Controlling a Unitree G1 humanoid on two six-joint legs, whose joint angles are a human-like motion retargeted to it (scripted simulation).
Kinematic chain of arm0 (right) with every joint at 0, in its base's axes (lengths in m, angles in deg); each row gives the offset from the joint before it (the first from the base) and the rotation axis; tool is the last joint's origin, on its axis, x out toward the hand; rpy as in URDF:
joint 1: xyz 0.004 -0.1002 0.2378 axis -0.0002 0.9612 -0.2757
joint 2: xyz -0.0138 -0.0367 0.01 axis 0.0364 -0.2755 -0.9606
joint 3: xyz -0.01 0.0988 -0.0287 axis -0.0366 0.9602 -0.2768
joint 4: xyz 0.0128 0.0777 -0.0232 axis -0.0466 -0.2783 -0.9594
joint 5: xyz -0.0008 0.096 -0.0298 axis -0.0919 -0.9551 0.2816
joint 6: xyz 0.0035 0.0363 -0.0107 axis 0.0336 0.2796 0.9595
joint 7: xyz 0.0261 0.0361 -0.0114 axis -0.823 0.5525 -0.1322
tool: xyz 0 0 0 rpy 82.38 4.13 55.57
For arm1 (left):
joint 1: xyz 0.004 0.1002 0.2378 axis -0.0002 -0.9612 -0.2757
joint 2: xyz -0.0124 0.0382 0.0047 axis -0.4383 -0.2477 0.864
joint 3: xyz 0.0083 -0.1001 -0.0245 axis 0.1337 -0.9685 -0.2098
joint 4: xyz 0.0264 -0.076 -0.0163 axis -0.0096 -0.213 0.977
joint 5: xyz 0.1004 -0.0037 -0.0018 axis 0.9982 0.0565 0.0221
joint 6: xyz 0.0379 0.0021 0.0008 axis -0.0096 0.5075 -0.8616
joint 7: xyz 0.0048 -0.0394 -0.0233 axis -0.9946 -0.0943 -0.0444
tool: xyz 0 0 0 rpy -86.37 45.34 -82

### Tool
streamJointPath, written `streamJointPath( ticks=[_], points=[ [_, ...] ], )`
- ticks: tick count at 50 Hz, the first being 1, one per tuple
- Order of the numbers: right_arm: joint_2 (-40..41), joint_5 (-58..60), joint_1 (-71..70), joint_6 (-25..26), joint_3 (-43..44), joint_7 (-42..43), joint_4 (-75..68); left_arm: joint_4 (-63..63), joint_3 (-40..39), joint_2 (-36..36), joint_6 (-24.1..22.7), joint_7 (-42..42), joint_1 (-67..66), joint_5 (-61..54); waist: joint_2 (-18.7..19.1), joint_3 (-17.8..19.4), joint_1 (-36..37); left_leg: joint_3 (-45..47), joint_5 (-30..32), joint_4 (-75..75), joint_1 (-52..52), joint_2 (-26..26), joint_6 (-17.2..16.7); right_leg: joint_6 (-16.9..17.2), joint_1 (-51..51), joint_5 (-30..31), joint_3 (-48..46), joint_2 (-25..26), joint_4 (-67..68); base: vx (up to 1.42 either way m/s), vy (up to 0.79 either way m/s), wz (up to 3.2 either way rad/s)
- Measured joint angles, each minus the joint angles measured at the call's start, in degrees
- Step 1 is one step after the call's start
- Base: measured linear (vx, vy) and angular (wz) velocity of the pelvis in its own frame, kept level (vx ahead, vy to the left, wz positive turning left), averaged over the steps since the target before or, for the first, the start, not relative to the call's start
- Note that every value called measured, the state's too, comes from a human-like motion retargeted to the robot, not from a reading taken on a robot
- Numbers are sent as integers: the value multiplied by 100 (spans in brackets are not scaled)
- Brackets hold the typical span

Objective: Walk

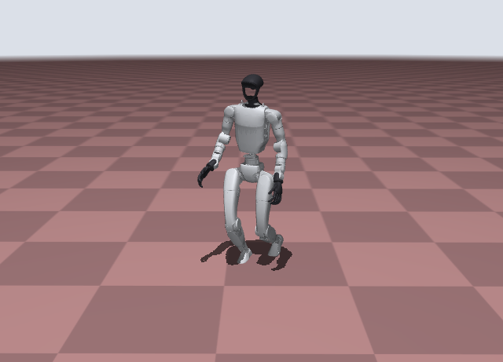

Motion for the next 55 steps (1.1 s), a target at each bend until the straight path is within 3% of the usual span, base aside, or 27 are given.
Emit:
streamJointPath(
  ticks=[8,14,17,20,25,30,37,42,45,47,50,53,55],
  points=[
    [81,-730,202,-174,1,-173,-387,884,478,-372,-279,-339,1239,-483,-365,150,-553,7,-744,-2903,1323,-939,396,306,-791,57,-52,-722,928,-9,-2,35],
    [160,-744,205,-137,-10,-199,-580,1137,645,-369,-360,-317,1387,-514,-362,180,-549,-200,-840,-2657,1407,-920,386,279,-465,-22,30,-577,620,-3,-1,9],
    [211,-588,62,-78,-77,-104,-645,904,669,-233,-291,-267,1146,-386,-235,161,-453,-162,-613,-1455,982,-579,212,158,-200,-57,35,-282,439,-6,-4,9],
    [238,-338,-217,-12,-179,56,-651,438,651,-28,-150,-173,822,-81,-28,130,-252,-73,28,258,174,-43,-10,-43,-55,-177,29,117,264,-7,-3,-2],
    [164,-23,-878,73,-310,248,-611,-416,638,193,79,117,337,329,9,66,166,101,72,1789,-1298,511,250,-152,275,-311,226,289,-231,0,0,0],
    [128,47,-1449,117,-369,227,-506,-823,530,197,137,412,-213,375,-151,34,445,248,-239,1107,-2389,501,451,-37,796,-330,354,75,-819,1,1,4],
    [158,158,-1934,28,-444,160,-349,-994,383,198,143,507,-600,182,-461,-164,486,229,-97,-1158,-3224,-118,374,111,1414,-589,330,-434,-1522,11,3,30],
    [268,225,-1896,-43,-519,126,-263,-1218,343,243,146,375,-454,12,-516,-271,473,140,-165,-804,-3415,-185,569,74,1787,-848,531,-337,-1445,25,4,5],
    [366,270,-1685,-69,-601,-5,-370,-1384,322,271,122,256,-172,-163,-701,-297,340,254,-192,-440,-3271,-390,731,219,1992,-884,663,-441,-995,40,4,38],
    [416,245,-1471,-55,-717,-156,-517,-1435,308,305,112,150,103,-337,-947,-309,170,394,-266,-421,-3045,-715,841,547,2042,-537,711,-664,-424,45,3,68],
    [496,103,-1088,-17,-925,-439,-788,-1360,302,353,72,-74,608,-675,-1223,-305,-96,488,-416,-612,-2586,-1143,957,1233,1856,767,728,-825,667,41,-1,58],
    [477,-48,-734,22,-1046,-619,-944,-926,351,312,-53,-386,1141,-993,-1260,-265,-294,436,-587,-978,-1996,-1300,931,1386,1232,1684,405,-942,1877,36,-4,21],
    [407,-118,-521,24,-1052,-651,-971,-501,415,243,-172,-587,1476,-1158,-1225,-227,-432,375,-604,-1393,-1539,-1421,892,1319,732,1677,249,-1208,2487,30,5,15]
  ],
)
